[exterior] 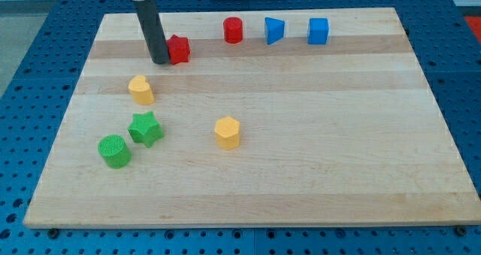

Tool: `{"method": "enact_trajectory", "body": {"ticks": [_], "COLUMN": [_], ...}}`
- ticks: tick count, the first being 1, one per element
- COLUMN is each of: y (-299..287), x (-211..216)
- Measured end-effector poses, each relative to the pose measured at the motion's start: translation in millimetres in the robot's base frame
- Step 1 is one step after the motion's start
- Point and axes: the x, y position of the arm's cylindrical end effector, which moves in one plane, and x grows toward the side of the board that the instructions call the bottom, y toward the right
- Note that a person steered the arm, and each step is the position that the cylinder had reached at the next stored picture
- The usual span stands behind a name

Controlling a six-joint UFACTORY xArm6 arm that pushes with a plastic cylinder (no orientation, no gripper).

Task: Slide the red star to the left of the red circle

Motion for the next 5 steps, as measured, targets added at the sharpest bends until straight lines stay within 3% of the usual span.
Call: {"method": "enact_trajectory", "body": {"ticks": [2,4,5], "y": [20.5,38.9,26.9], "x": [27.6,-23.1,-15.2]}}
